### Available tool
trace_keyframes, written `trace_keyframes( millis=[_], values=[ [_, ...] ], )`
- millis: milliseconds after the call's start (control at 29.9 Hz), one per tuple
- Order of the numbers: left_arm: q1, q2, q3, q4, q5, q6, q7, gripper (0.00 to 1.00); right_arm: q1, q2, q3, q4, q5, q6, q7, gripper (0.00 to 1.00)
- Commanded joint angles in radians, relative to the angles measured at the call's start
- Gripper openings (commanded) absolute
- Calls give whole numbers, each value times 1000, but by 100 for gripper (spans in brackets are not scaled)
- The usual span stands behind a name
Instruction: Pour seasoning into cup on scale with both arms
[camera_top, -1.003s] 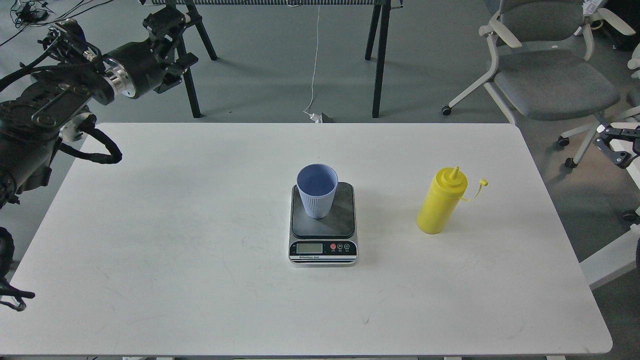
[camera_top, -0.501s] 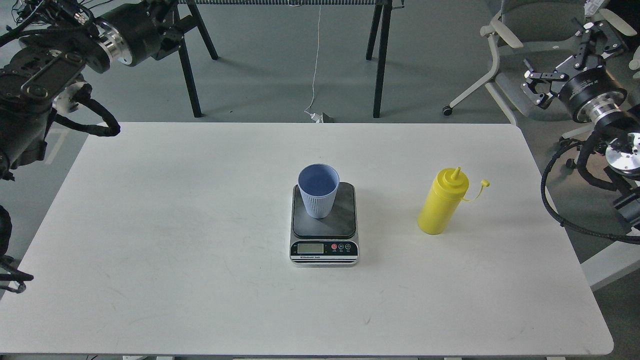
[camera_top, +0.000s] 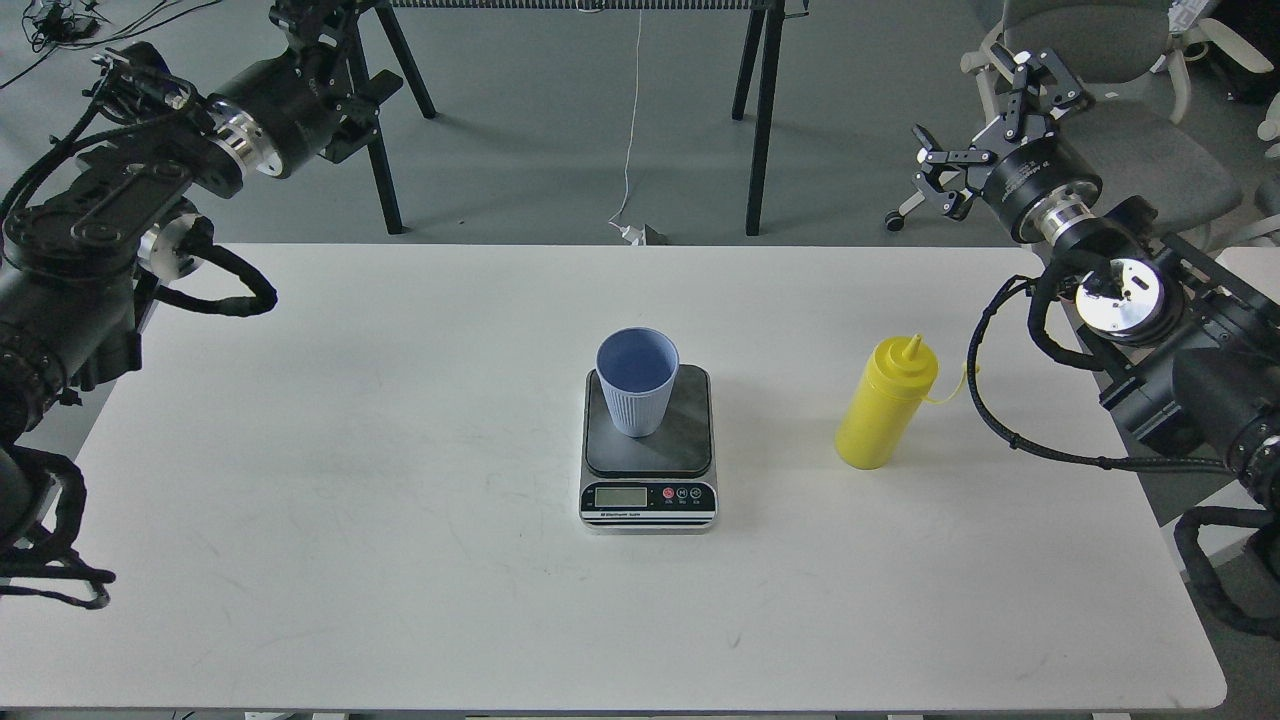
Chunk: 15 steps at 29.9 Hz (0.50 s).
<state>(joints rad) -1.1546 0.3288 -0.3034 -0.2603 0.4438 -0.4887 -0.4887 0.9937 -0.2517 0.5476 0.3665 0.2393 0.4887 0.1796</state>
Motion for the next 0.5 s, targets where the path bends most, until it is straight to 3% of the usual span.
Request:
trace_keyframes(
  millis=[0,468],
  values=[
    [-8,-30,-25,67,-39,0,0,99,0,29,3,-4,0,0,3,97],
    [-16,-59,-22,115,-123,0,0,99,-14,54,6,-26,2,0,11,98]
  ],
)
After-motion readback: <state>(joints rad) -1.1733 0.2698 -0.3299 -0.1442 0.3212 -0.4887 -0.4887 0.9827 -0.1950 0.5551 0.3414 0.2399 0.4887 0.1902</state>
